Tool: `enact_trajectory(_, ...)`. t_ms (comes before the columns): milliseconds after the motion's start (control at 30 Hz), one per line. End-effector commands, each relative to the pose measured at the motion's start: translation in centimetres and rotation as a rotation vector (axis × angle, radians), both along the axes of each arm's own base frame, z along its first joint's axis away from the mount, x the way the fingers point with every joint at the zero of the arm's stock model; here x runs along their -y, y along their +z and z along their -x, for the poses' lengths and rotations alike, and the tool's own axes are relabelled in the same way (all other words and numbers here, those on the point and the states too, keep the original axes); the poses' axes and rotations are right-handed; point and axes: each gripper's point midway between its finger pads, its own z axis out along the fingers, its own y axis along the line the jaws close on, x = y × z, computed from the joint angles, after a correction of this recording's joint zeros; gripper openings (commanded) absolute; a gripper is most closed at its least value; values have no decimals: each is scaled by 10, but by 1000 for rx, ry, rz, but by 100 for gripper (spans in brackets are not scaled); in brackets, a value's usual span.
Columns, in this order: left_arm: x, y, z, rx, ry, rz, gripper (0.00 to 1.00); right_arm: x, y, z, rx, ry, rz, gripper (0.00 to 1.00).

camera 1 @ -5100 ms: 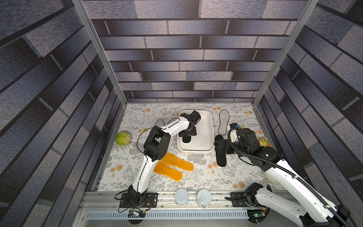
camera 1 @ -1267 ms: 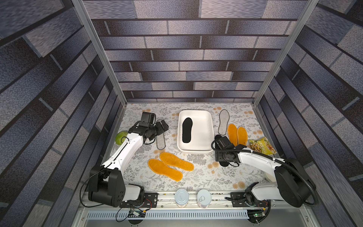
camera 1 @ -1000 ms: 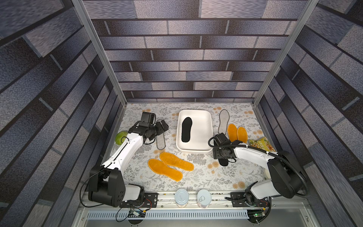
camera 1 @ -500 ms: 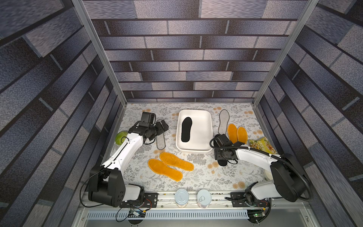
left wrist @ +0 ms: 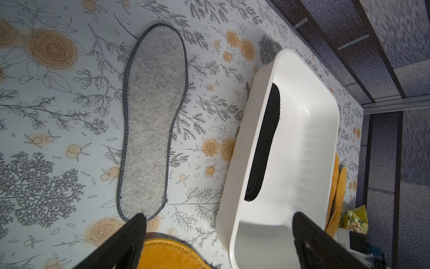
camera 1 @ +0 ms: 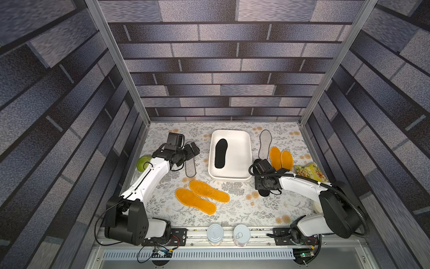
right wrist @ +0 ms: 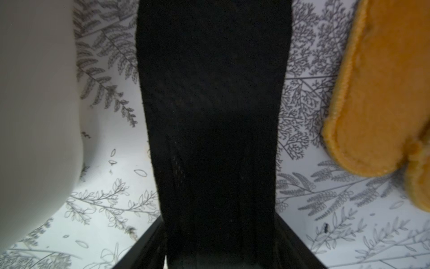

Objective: Put the insoles into the storage box
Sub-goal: Pick up the insole from the center of the board.

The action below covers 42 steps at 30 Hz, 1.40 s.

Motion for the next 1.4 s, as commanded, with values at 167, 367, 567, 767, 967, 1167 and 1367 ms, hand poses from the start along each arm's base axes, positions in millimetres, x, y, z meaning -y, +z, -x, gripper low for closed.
enact_trajectory(167, -2, -2, 2, -14, 13, 5, 100, 1, 9, 0, 21, -23, -36, 52)
enact_trajectory(367, -2, -2, 3, -13, 13, 5, 100, 1, 13, 1, 25, -30, -48, 47)
enact_trajectory(567, -2, -3, 3, -17, 14, 6, 100, 2, 25, 0, 49, -43, -62, 45)
enact_trajectory(767, -2, -4, 2, -16, 12, 5, 100, 7, 41, 0, 83, -53, -54, 44)
enact_trajectory(967, -2, -5, 2, -18, 15, 6, 100, 13, 67, -3, 128, -63, -42, 44)
enact_trajectory(1167, -1, -5, 2, -17, 13, 9, 100, 8, 111, -14, 200, -65, -78, 44)
enact_trajectory(1367, -1, -4, 1, -13, 7, 9, 100, -21, 152, -39, 248, -56, -190, 44)
